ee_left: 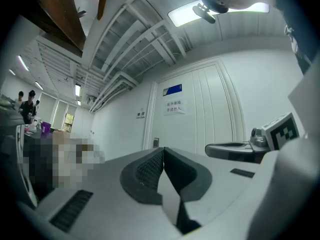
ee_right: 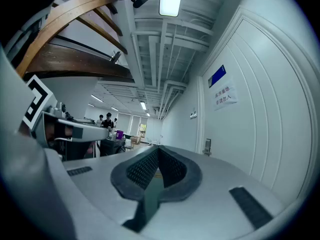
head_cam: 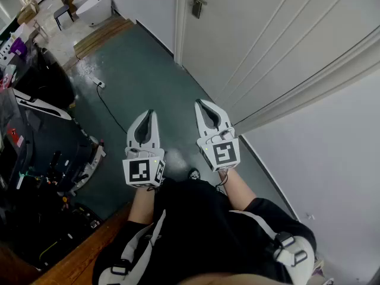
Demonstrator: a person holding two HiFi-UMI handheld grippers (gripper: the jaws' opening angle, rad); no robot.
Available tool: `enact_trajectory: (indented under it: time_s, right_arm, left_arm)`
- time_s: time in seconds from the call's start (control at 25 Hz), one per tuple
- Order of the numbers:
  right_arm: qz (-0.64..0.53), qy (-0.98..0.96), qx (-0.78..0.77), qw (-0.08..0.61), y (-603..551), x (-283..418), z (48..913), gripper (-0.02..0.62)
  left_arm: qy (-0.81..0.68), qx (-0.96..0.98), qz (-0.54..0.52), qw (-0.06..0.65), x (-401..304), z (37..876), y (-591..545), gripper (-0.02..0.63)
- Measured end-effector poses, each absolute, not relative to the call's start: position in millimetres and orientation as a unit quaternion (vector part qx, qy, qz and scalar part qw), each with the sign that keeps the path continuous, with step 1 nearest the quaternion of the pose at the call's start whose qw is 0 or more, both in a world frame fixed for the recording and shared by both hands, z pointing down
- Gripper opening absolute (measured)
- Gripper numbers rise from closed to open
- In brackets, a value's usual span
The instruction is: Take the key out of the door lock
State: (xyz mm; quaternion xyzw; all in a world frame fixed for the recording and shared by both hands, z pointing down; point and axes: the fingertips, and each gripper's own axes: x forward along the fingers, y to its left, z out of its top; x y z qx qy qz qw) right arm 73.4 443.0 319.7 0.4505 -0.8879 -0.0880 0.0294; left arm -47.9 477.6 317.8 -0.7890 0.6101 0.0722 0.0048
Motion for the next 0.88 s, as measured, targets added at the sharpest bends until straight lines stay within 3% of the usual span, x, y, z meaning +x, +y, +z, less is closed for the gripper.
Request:
enact_trajectory:
  time_s: [0.52, 0.88]
  right_arm:
    - [-0.075, -0.891, 0.448, 0.020, 436.9, 69.8, 325.0, 0.014]
    - [-0.058, -0.896, 0.436, 0.052, 430.5, 62.2, 346.8, 0.245]
  left_arm:
    - [0.598, -0.799, 0.068, -0.001, -44.9, 323.9, 464.7, 0.023]
    - [0.603, -0.795, 0.064, -0.017, -60.8, 337.5, 464.0, 0.025]
